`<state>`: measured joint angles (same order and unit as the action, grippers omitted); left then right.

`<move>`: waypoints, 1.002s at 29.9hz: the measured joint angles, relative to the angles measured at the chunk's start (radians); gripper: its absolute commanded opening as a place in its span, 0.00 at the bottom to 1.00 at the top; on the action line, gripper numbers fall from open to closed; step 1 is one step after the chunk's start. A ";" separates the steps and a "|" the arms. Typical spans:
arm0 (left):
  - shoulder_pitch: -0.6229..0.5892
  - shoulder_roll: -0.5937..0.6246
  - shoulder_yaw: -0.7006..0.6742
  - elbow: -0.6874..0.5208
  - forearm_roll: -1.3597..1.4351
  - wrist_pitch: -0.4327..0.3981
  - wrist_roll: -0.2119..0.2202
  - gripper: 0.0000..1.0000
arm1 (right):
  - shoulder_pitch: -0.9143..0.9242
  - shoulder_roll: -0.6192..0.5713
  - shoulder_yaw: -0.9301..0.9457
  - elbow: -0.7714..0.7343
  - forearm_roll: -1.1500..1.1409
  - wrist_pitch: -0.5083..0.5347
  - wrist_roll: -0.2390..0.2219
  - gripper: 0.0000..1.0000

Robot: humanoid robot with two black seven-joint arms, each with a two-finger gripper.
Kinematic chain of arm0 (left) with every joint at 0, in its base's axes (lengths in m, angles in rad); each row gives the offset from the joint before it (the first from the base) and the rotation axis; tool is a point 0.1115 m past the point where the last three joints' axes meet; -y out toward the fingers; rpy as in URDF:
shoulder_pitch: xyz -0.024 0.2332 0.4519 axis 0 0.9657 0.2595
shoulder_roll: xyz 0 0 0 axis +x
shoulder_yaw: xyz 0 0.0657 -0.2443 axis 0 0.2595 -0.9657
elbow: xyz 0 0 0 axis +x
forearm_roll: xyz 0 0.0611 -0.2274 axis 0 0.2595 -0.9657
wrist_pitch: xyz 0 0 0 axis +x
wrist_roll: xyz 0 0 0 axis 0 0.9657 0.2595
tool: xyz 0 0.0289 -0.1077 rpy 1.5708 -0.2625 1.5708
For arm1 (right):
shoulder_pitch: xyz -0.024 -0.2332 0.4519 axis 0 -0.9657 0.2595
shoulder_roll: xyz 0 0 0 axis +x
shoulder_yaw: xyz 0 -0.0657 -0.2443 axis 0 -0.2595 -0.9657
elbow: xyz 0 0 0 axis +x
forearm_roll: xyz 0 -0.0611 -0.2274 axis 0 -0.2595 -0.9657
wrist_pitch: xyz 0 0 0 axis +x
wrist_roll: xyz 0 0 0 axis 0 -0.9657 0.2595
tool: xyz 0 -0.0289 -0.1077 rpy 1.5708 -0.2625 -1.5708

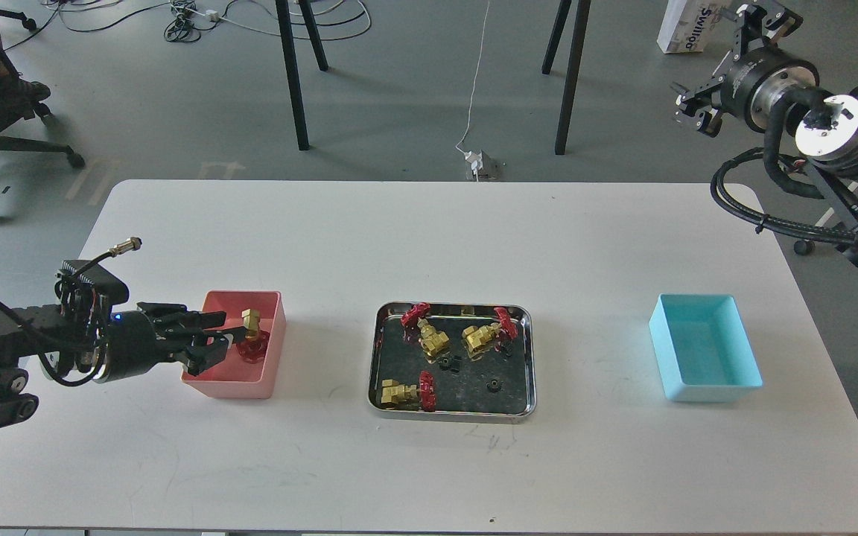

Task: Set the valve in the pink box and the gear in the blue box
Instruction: 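Lower the valve into the pink box and open the left gripper, then withdraw the left gripper and move the right gripper over the tray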

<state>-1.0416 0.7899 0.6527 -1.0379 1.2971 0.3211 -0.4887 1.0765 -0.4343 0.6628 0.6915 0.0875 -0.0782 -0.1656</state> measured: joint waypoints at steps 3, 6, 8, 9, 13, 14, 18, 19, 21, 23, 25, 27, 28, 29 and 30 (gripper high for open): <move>-0.006 0.008 -0.031 -0.001 -0.009 -0.010 0.000 0.65 | -0.001 -0.003 0.000 0.000 0.000 0.000 0.000 1.00; -0.007 0.025 -0.146 -0.013 -0.017 -0.039 0.000 0.68 | -0.001 -0.004 -0.002 0.000 0.000 0.001 0.002 1.00; -0.002 0.050 -0.242 -0.039 -0.038 -0.085 0.000 0.70 | -0.001 -0.005 -0.006 0.000 -0.005 0.008 0.008 1.00; 0.001 0.064 -0.301 -0.060 -0.063 -0.122 0.000 0.71 | -0.001 -0.008 -0.009 0.002 -0.012 0.018 0.012 1.00; 0.024 0.083 -0.547 -0.157 -0.257 -0.284 0.000 0.72 | 0.010 -0.011 -0.037 0.015 -0.117 0.090 0.029 1.00; 0.035 0.080 -0.611 -0.179 -0.321 -0.323 0.000 0.72 | 0.012 -0.012 -0.048 0.024 -0.172 0.113 0.036 1.00; 0.076 0.005 -0.827 -0.256 -0.560 -0.452 0.000 0.75 | 0.004 -0.026 -0.105 0.148 -0.487 0.205 0.062 1.00; 0.088 -0.024 -0.872 -0.266 -0.614 -0.483 0.000 0.75 | 0.001 -0.042 -0.128 0.198 -0.567 0.226 0.064 1.00; 0.108 -0.082 -0.946 -0.272 -0.706 -0.531 0.000 0.77 | 0.001 -0.083 -0.181 0.288 -0.685 0.269 0.068 1.00; 0.127 -0.139 -1.013 -0.273 -0.789 -0.567 0.000 0.79 | 0.010 -0.118 -0.247 0.377 -0.755 0.326 0.074 1.00; 0.159 -0.194 -1.080 -0.271 -0.867 -0.595 0.000 0.80 | 0.024 -0.169 -0.319 0.480 -0.803 0.408 0.077 1.00; 0.192 -0.245 -1.143 -0.269 -0.915 -0.611 0.000 0.81 | 0.045 -0.232 -0.377 0.570 -0.858 0.493 0.078 1.00; 0.214 -0.274 -1.177 -0.267 -0.932 -0.615 0.000 0.81 | 0.056 -0.259 -0.404 0.614 -0.899 0.526 0.078 1.00; 0.236 -0.302 -1.209 -0.265 -0.941 -0.617 0.000 0.82 | 0.067 -0.276 -0.425 0.650 -0.943 0.546 0.078 1.00; 0.255 -0.327 -1.236 -0.263 -0.946 -0.619 0.000 0.82 | 0.076 -0.285 -0.439 0.673 -0.984 0.555 0.078 1.00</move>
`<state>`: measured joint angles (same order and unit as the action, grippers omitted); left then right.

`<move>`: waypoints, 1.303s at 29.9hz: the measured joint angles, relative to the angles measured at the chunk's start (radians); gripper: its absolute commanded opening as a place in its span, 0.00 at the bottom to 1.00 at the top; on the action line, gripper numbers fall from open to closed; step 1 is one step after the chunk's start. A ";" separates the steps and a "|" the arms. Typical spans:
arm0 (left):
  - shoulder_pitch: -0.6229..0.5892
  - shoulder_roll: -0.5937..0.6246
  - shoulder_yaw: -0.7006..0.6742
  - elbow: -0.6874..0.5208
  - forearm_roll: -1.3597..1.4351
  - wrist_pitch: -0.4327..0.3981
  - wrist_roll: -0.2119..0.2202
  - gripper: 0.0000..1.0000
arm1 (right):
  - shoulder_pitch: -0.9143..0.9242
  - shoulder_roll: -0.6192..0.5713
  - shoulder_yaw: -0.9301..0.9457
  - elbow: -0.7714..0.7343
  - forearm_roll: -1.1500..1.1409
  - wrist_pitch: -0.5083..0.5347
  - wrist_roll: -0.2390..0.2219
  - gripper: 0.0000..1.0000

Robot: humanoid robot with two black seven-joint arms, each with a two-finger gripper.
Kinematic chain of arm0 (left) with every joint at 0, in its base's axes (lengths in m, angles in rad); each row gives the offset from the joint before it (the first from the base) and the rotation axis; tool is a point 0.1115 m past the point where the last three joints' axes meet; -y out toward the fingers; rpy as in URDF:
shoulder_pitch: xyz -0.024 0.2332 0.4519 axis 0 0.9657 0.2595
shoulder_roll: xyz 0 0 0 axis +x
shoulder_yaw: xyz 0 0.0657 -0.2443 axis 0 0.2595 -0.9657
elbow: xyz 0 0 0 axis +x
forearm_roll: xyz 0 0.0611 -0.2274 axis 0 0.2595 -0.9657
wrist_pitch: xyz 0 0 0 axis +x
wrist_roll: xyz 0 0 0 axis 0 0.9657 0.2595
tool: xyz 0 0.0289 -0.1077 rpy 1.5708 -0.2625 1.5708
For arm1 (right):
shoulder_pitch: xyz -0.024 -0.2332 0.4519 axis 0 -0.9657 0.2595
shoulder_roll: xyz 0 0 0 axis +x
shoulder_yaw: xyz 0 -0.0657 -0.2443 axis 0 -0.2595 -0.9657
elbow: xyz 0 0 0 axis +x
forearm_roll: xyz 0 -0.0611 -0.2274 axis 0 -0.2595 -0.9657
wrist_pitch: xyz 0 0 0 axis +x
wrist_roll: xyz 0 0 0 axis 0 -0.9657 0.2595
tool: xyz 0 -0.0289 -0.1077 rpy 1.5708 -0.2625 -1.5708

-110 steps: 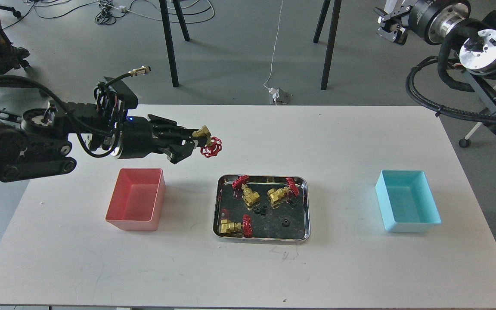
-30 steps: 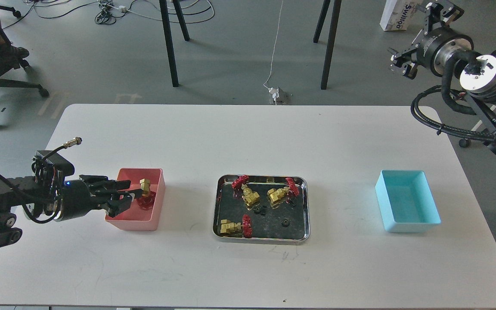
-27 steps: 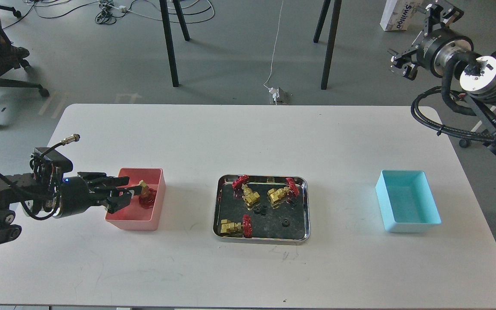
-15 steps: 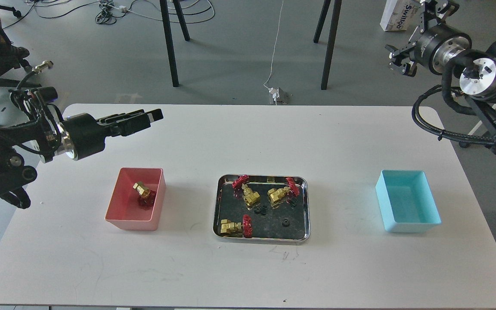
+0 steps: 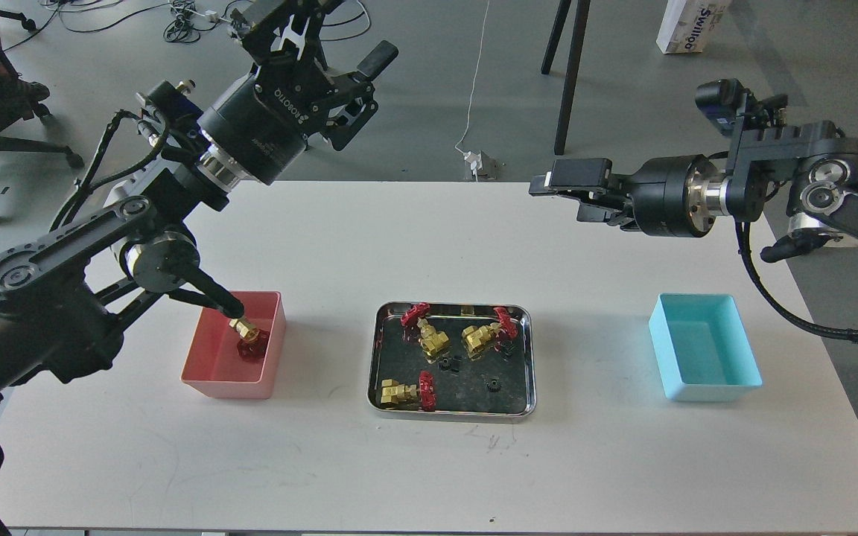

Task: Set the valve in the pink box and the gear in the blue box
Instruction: 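Withdraw the left gripper and move the right gripper over the tray, then lower the right gripper onto a small brass gear and grasp it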

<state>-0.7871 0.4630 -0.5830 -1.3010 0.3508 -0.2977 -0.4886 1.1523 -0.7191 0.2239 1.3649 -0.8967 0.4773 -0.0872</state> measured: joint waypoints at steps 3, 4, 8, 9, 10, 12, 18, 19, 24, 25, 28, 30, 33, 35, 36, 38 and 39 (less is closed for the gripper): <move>0.049 -0.081 -0.064 0.011 -0.005 -0.001 0.000 0.86 | 0.039 -0.003 -0.039 0.040 -0.138 0.010 0.000 1.00; 0.059 -0.104 -0.075 0.014 -0.005 0.000 0.000 0.87 | 0.055 0.006 -0.055 0.044 -0.181 0.011 0.000 0.99; 0.076 -0.160 -0.087 0.017 -0.006 0.001 0.000 0.88 | 0.113 0.097 -0.156 0.045 -0.347 0.011 0.000 0.97; 0.080 -0.166 -0.087 0.017 -0.006 0.002 0.000 0.89 | 0.120 0.126 -0.190 0.042 -0.389 0.011 0.000 0.93; 0.084 -0.174 -0.087 0.017 -0.006 0.003 0.000 0.89 | 0.125 0.161 -0.228 0.038 -0.433 0.012 0.000 0.86; 0.094 -0.192 -0.088 0.017 -0.006 0.005 0.000 0.90 | 0.130 0.237 -0.288 0.021 -0.496 0.012 0.000 0.77; 0.123 -0.216 -0.088 0.015 -0.006 0.011 0.000 0.92 | 0.142 0.344 -0.399 -0.022 -0.551 0.012 -0.001 0.57; 0.128 -0.217 -0.088 0.014 -0.006 0.011 0.000 0.92 | 0.146 0.354 -0.411 -0.025 -0.560 0.012 -0.002 0.57; 0.146 -0.227 -0.088 0.014 -0.006 0.011 0.000 0.94 | 0.145 0.427 -0.481 -0.068 -0.603 0.011 -0.006 0.57; 0.150 -0.230 -0.088 0.014 -0.006 0.011 0.000 0.94 | 0.142 0.441 -0.492 -0.079 -0.605 0.011 -0.006 0.57; 0.161 -0.234 -0.088 0.014 -0.006 0.011 0.000 0.95 | 0.133 0.474 -0.518 -0.108 -0.608 0.011 -0.007 0.58; 0.164 -0.234 -0.087 0.014 -0.005 0.011 0.000 0.96 | 0.124 0.484 -0.525 -0.125 -0.608 0.011 -0.007 0.60; 0.168 -0.235 -0.087 0.014 -0.004 0.010 0.000 0.96 | 0.100 0.490 -0.527 -0.154 -0.608 0.011 -0.008 0.62; 0.171 -0.237 -0.087 0.016 -0.003 0.010 0.000 0.96 | 0.085 0.492 -0.528 -0.165 -0.609 0.011 -0.008 0.62; 0.171 -0.238 -0.087 0.016 -0.003 0.010 0.000 0.96 | 0.077 0.493 -0.528 -0.168 -0.610 0.011 -0.008 0.62; 0.172 -0.240 -0.086 0.017 -0.003 0.010 0.000 0.96 | 0.067 0.500 -0.528 -0.177 -0.611 0.011 -0.009 0.62; 0.172 -0.240 -0.086 0.017 -0.003 0.010 0.000 0.96 | 0.062 0.508 -0.528 -0.185 -0.611 0.011 -0.009 0.62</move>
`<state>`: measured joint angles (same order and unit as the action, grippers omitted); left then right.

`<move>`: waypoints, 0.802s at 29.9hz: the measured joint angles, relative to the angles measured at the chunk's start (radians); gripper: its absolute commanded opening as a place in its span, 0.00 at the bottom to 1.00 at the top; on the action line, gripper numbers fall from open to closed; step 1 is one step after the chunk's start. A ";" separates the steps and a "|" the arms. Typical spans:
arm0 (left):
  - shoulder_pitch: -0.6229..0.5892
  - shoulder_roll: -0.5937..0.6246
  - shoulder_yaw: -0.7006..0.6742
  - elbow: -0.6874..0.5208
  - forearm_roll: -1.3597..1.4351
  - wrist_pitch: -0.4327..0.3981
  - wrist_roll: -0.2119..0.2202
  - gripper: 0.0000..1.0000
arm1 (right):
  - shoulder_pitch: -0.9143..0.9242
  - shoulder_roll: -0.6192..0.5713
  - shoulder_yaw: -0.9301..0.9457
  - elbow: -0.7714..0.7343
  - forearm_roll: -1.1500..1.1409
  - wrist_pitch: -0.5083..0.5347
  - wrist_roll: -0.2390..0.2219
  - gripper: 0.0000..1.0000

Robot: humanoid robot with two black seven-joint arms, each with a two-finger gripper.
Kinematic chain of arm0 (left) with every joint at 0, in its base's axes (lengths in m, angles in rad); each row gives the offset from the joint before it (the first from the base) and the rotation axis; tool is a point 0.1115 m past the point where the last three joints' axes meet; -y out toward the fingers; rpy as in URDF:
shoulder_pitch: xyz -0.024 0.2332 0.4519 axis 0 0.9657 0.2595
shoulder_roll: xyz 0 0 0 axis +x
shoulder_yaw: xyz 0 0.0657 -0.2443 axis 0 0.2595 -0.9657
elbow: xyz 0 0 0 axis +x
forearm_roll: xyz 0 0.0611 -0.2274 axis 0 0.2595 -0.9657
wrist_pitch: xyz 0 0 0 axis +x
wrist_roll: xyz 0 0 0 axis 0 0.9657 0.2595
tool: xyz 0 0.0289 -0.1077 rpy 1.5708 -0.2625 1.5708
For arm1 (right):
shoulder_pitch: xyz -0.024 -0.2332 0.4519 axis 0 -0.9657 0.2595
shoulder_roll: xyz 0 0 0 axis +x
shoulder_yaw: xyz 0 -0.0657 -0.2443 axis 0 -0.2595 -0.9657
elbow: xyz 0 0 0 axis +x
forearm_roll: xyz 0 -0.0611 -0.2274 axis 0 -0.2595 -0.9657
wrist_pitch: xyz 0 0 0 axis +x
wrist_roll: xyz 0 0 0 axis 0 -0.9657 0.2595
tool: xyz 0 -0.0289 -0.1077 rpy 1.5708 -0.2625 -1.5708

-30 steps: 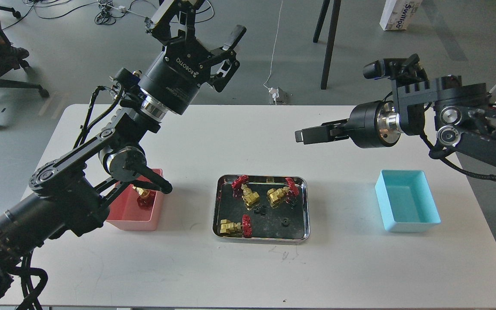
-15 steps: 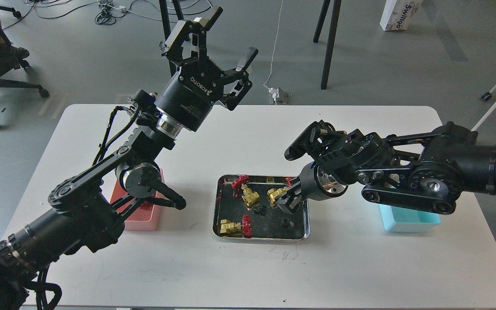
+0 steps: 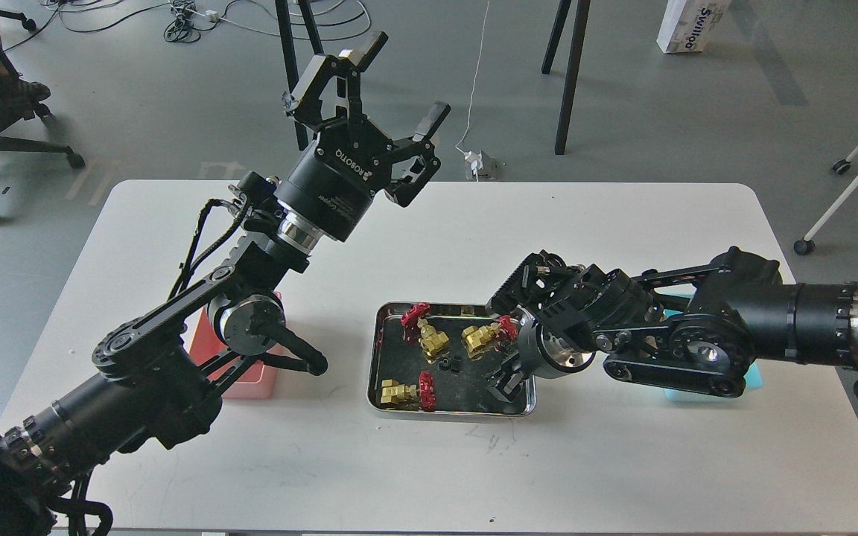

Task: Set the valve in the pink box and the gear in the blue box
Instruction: 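Lower the right gripper onto a small brass gear and grasp it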

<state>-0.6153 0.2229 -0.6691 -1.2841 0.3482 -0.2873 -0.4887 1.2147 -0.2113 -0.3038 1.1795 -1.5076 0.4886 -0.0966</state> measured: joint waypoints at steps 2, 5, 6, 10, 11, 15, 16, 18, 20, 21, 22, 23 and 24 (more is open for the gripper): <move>0.001 0.000 0.000 0.000 0.000 0.000 0.000 0.96 | -0.009 0.022 0.001 -0.019 0.000 0.000 0.000 0.62; 0.002 -0.001 0.002 0.006 0.001 0.000 0.000 0.96 | -0.019 0.051 0.002 -0.042 0.000 0.000 0.000 0.62; 0.002 0.000 0.002 0.008 0.001 0.000 0.000 0.97 | -0.021 0.057 0.002 -0.046 0.000 0.000 0.000 0.62; 0.002 -0.001 0.004 0.011 0.001 0.000 0.000 0.97 | -0.026 0.081 0.002 -0.060 0.001 0.000 0.000 0.61; 0.003 -0.001 0.004 0.011 0.001 -0.001 0.000 0.96 | -0.027 0.086 0.002 -0.064 0.001 0.000 0.000 0.60; 0.003 -0.001 0.005 0.012 0.000 -0.002 0.000 0.97 | -0.034 0.102 0.001 -0.075 0.001 0.000 -0.002 0.59; 0.003 -0.001 0.005 0.012 0.000 -0.002 0.000 0.97 | -0.035 0.103 0.001 -0.077 0.000 0.000 -0.004 0.59; 0.004 -0.001 0.006 0.012 0.000 -0.002 0.000 0.97 | -0.037 0.105 0.000 -0.078 -0.007 0.000 -0.006 0.59; 0.008 -0.001 0.006 0.012 0.000 -0.003 0.000 0.97 | -0.041 0.105 -0.005 -0.080 -0.026 0.000 -0.009 0.59; 0.009 -0.001 0.006 0.012 0.000 -0.003 0.000 0.97 | -0.043 0.106 -0.009 -0.081 -0.036 0.000 -0.010 0.59; 0.010 -0.001 0.006 0.012 0.000 -0.003 0.000 0.97 | -0.046 0.106 -0.013 -0.084 -0.047 0.000 -0.010 0.59; 0.011 -0.001 0.006 0.013 0.001 -0.003 0.000 0.97 | -0.048 0.106 -0.015 -0.089 -0.054 0.000 -0.011 0.59; 0.011 -0.001 0.006 0.013 0.001 -0.003 0.000 0.97 | -0.049 0.106 -0.017 -0.091 -0.058 0.000 -0.011 0.59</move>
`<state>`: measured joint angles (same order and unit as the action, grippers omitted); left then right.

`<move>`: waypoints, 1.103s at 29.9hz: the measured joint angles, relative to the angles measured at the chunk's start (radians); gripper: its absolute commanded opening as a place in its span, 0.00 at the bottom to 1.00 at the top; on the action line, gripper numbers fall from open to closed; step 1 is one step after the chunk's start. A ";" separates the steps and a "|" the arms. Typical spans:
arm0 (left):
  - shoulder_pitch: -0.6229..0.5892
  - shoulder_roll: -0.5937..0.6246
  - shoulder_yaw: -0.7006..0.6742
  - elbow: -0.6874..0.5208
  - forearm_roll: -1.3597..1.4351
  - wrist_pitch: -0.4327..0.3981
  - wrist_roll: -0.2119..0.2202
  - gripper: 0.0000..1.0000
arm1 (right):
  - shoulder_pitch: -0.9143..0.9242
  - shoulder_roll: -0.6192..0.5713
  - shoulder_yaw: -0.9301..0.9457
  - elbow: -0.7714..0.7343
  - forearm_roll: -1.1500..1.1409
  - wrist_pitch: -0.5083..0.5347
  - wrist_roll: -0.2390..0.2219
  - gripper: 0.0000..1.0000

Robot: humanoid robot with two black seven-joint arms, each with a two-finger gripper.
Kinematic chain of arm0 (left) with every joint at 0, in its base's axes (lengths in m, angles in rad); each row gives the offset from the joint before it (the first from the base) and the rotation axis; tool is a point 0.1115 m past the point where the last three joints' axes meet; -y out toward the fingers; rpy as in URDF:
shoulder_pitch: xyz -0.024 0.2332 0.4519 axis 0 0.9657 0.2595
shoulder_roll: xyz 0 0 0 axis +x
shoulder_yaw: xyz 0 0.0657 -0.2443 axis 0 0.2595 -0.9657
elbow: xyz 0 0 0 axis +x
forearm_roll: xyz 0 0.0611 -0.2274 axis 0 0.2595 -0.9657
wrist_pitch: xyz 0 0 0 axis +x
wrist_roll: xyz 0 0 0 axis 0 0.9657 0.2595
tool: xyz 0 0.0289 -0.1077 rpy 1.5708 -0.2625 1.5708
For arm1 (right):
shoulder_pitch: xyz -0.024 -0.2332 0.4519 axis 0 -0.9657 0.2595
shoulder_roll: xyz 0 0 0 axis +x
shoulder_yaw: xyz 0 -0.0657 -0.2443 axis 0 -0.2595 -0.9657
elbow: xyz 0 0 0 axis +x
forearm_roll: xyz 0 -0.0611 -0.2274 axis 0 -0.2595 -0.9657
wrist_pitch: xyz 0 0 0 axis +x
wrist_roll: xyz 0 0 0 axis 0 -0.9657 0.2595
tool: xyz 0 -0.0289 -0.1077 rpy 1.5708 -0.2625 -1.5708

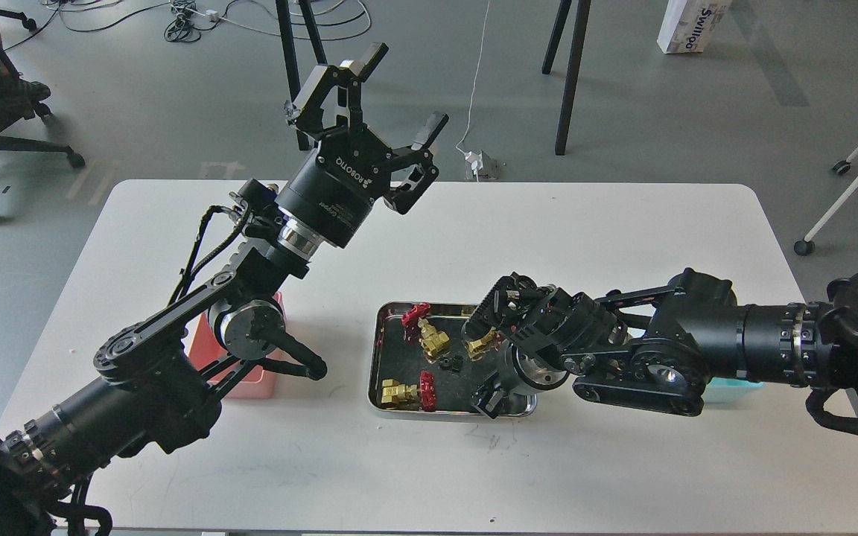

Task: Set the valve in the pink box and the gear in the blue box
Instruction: 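Lower the right gripper onto a small brass gear and grasp it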

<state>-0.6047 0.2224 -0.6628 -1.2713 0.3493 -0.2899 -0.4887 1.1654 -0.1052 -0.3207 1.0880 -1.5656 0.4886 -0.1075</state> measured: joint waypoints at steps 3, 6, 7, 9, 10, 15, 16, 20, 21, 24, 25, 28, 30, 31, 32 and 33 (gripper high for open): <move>0.002 0.000 0.001 0.001 0.001 0.000 0.000 0.97 | -0.005 -0.001 -0.001 -0.003 -0.005 0.000 0.000 0.58; 0.003 0.000 0.002 0.002 0.002 0.000 0.000 0.97 | -0.010 -0.001 -0.001 -0.005 -0.006 0.000 -0.001 0.57; 0.003 0.000 0.003 0.002 0.002 0.000 0.000 0.97 | -0.012 -0.001 -0.001 -0.007 -0.007 0.000 -0.001 0.56; 0.004 0.000 0.003 0.003 0.002 0.000 0.000 0.97 | -0.015 -0.001 -0.002 -0.010 -0.007 0.000 -0.001 0.53; 0.005 0.000 0.004 0.003 0.002 0.000 0.000 0.97 | -0.015 -0.001 -0.002 -0.011 -0.007 0.000 -0.001 0.51; 0.010 -0.005 0.005 0.013 0.003 -0.002 0.000 0.97 | -0.016 -0.001 0.000 -0.010 -0.007 0.000 0.000 0.43; 0.011 -0.007 0.005 0.014 0.003 -0.002 0.000 0.97 | -0.016 -0.001 0.000 -0.010 -0.007 0.000 0.000 0.41; 0.012 -0.010 0.005 0.015 0.003 -0.003 0.000 0.97 | -0.014 -0.003 0.000 -0.007 -0.007 0.000 0.000 0.35; 0.012 -0.011 0.005 0.015 0.004 -0.003 0.000 0.97 | -0.013 -0.004 0.000 -0.006 -0.007 0.000 0.001 0.33; 0.012 -0.014 0.005 0.017 0.004 -0.003 0.000 0.98 | -0.012 -0.005 0.000 -0.005 -0.007 0.000 0.001 0.26; 0.012 -0.015 0.006 0.017 0.004 -0.003 0.000 0.98 | -0.012 -0.005 0.000 -0.005 -0.007 0.000 0.001 0.24; 0.014 -0.016 0.006 0.022 0.004 -0.004 0.000 0.98 | -0.012 -0.005 0.000 -0.005 -0.007 0.000 0.001 0.20; 0.014 -0.017 0.006 0.024 0.004 -0.005 0.000 0.98 | -0.012 -0.005 0.000 -0.005 -0.007 0.000 0.001 0.20; 0.014 -0.017 0.006 0.024 0.004 -0.006 0.000 0.98 | -0.012 -0.005 0.000 -0.005 -0.007 0.000 0.000 0.20; 0.014 -0.016 0.006 0.024 0.004 -0.006 0.000 0.98 | -0.012 -0.005 0.000 -0.006 -0.007 0.000 0.000 0.19; 0.015 -0.016 0.006 0.024 0.004 -0.006 0.000 0.98 | -0.012 -0.005 0.000 -0.006 -0.007 0.000 0.000 0.19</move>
<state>-0.5894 0.2060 -0.6565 -1.2472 0.3529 -0.2959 -0.4887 1.1532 -0.1105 -0.3205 1.0821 -1.5723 0.4886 -0.1072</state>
